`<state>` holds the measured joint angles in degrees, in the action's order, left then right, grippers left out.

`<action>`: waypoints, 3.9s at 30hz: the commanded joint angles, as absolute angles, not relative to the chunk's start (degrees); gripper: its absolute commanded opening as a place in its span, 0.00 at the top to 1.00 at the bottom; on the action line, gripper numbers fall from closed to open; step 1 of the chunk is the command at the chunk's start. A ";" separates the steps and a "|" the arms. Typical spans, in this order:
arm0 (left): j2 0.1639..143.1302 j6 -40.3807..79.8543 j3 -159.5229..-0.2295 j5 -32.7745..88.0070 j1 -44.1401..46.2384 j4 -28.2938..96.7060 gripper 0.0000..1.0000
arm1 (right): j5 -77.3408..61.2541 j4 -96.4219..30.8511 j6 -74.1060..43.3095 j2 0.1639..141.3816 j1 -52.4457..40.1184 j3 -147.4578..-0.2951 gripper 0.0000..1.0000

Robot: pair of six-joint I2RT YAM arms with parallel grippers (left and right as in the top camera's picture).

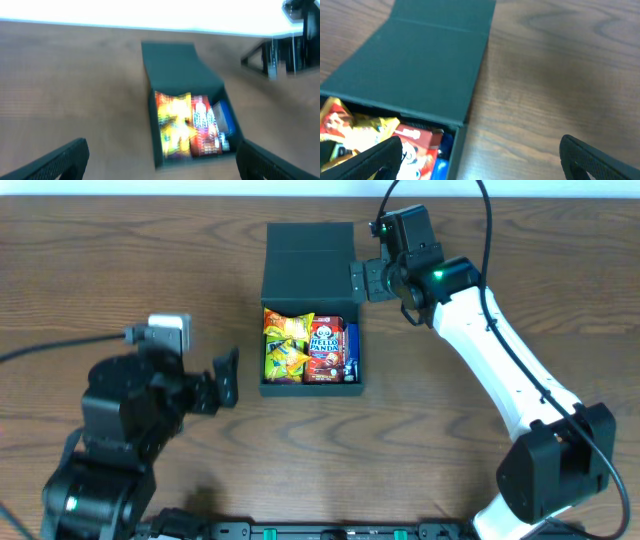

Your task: Pack container

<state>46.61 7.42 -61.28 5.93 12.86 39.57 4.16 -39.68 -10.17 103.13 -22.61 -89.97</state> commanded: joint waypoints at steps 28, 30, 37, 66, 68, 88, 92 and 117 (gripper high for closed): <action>108.68 9.30 -83.22 41.58 -8.21 12.16 0.52 | -1.19 -36.71 -15.57 109.86 -14.13 -89.76 0.75; 110.93 10.31 -85.36 41.60 -8.05 12.80 0.69 | -2.55 -35.51 -17.34 111.22 -13.28 -89.76 0.88; 118.78 16.05 -89.71 46.76 -7.35 12.73 0.94 | -12.58 -29.67 -21.26 117.99 -10.83 -89.76 0.99; 134.69 22.31 -99.94 46.15 0.75 25.39 0.94 | -33.76 -15.03 -30.35 131.11 -10.20 -89.78 0.99; 134.69 22.31 -99.92 46.15 1.17 25.41 0.94 | -34.96 -13.85 -30.98 131.28 -10.26 -89.78 0.99; 134.08 15.38 -102.04 61.76 0.30 20.51 0.95 | -54.37 4.56 -29.71 131.39 -10.04 -89.78 0.99; 132.77 14.44 -102.41 63.33 -0.75 20.62 0.94 | -57.76 4.95 -26.92 131.37 -9.80 -89.78 0.99; 122.34 -3.05 -102.41 62.02 -3.40 36.03 0.94 | -75.26 12.95 -30.35 130.72 -7.20 -89.84 0.99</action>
